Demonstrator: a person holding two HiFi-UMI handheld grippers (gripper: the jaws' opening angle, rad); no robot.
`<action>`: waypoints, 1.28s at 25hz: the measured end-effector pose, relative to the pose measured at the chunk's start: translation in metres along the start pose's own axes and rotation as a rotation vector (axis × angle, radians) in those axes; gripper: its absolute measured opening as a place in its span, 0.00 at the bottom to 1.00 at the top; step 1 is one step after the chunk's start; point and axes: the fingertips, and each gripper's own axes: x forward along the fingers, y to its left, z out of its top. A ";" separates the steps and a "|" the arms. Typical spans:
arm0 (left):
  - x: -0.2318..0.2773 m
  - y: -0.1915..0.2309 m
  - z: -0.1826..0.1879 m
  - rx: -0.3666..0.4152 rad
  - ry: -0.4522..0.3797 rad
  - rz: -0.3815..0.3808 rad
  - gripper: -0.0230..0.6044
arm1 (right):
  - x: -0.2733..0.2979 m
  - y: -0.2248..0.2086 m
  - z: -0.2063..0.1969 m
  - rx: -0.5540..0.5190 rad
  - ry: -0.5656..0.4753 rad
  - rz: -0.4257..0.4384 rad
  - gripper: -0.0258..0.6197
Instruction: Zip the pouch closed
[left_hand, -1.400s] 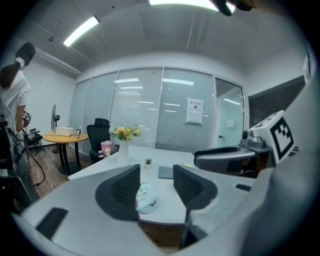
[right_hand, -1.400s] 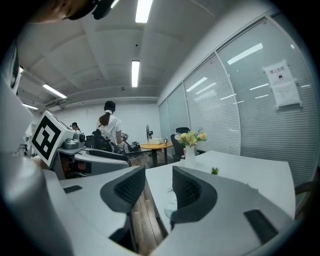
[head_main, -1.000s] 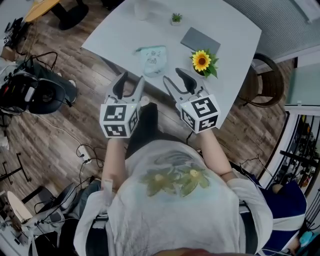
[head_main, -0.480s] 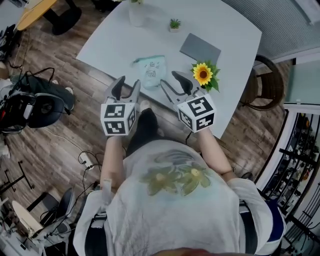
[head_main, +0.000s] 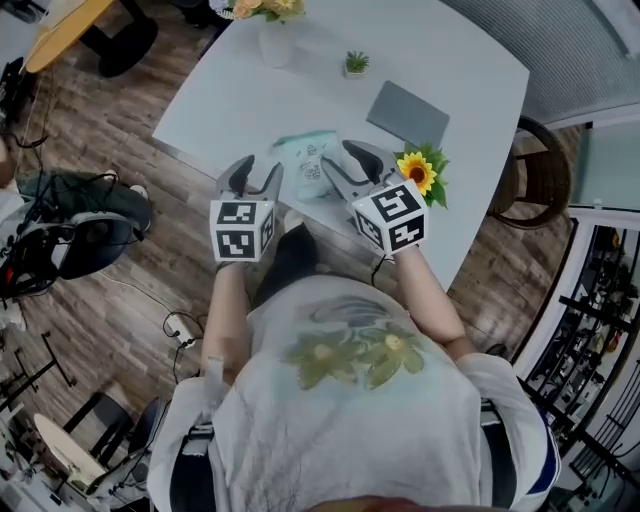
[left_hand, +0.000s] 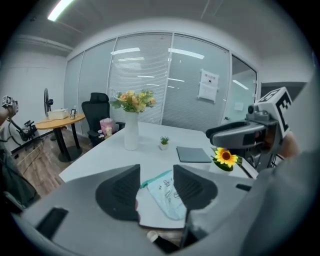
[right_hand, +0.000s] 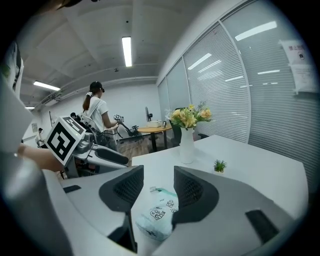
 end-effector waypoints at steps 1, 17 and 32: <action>0.003 0.003 -0.001 -0.002 0.007 0.000 0.34 | 0.005 -0.002 0.001 -0.003 0.007 0.003 0.32; 0.064 0.040 -0.037 -0.031 0.168 -0.049 0.34 | 0.086 -0.017 -0.015 -0.087 0.158 0.089 0.32; 0.128 0.052 -0.081 -0.088 0.330 -0.147 0.34 | 0.158 -0.030 -0.056 -0.195 0.311 0.211 0.32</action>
